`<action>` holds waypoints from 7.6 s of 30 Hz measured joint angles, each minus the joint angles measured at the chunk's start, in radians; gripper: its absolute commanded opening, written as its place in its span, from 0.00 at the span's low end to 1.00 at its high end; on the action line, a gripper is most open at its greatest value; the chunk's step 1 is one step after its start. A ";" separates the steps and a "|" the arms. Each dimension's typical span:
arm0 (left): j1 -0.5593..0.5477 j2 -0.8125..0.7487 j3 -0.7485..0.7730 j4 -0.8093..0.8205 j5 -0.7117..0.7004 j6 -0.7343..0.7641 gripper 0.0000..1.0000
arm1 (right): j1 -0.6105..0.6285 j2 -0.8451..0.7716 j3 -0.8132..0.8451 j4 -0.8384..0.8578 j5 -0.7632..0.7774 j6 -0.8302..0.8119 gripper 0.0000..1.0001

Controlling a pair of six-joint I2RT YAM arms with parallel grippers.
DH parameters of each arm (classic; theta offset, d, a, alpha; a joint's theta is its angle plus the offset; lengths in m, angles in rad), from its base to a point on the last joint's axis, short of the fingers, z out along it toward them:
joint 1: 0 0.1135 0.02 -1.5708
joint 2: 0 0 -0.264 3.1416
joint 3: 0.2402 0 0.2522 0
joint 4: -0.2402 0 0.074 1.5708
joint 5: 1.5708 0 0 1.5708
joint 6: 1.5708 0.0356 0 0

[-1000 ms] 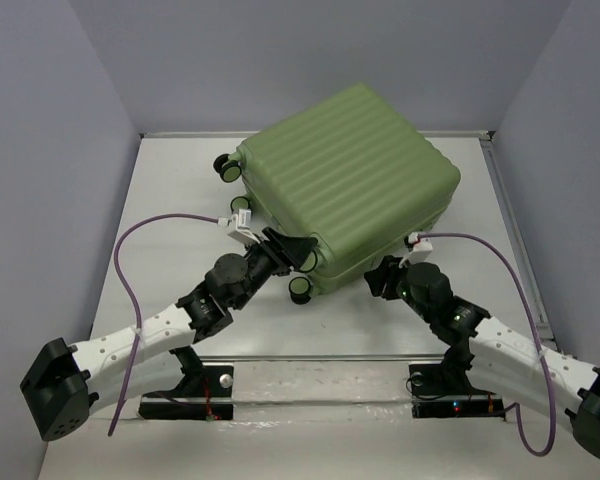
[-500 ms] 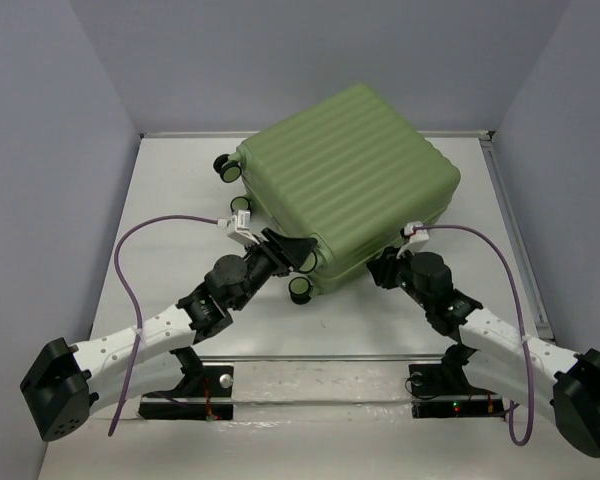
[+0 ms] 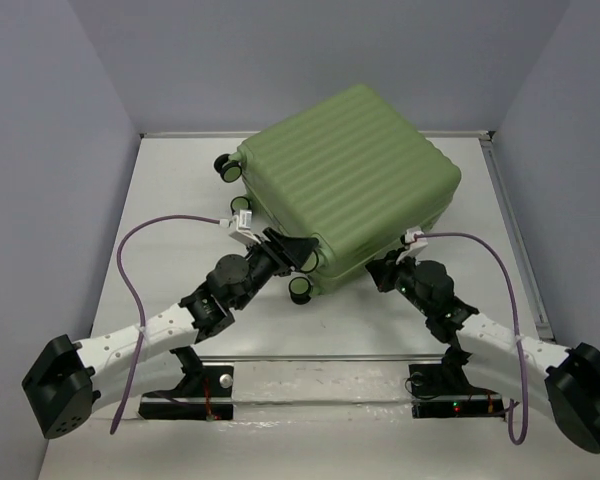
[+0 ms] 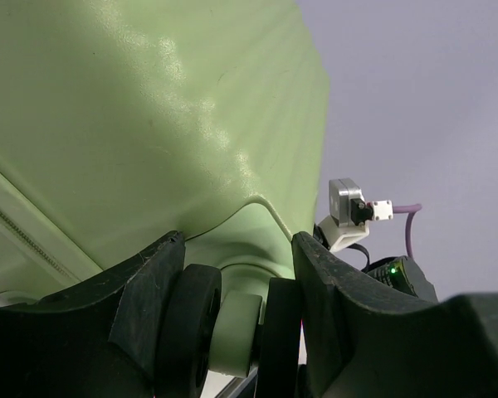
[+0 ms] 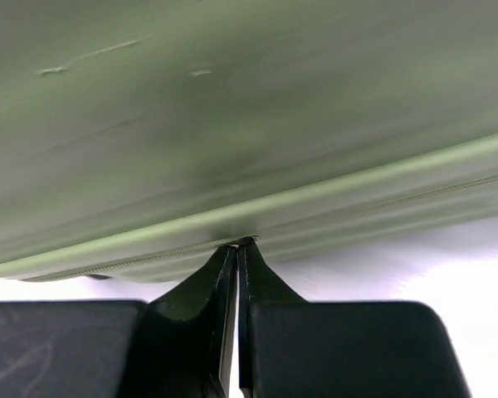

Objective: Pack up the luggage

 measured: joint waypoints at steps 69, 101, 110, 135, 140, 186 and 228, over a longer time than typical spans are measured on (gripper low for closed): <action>0.703 -0.084 0.271 -0.707 0.386 0.533 0.99 | 0.777 0.253 0.657 -0.838 0.828 0.586 1.00; 0.689 0.084 0.404 -0.715 0.549 0.619 0.99 | 0.682 -0.475 0.512 -1.471 0.779 0.755 0.07; 0.505 0.107 0.424 -0.751 0.649 0.667 0.98 | 0.688 -0.449 0.520 -1.495 0.787 0.748 0.07; 0.488 0.037 0.383 -0.856 0.515 0.663 0.11 | 0.688 -0.325 0.563 -1.497 0.804 0.681 0.07; 0.491 0.051 0.383 -0.836 0.510 0.654 0.06 | 0.687 -0.303 0.562 -1.481 0.822 0.655 0.07; 0.170 -0.129 0.172 -0.601 0.231 0.183 0.06 | -0.163 -0.279 0.152 -0.465 -0.045 0.087 0.44; 0.168 -0.212 0.183 -0.693 0.185 0.225 0.06 | -0.374 0.277 0.045 0.343 -0.110 0.018 0.44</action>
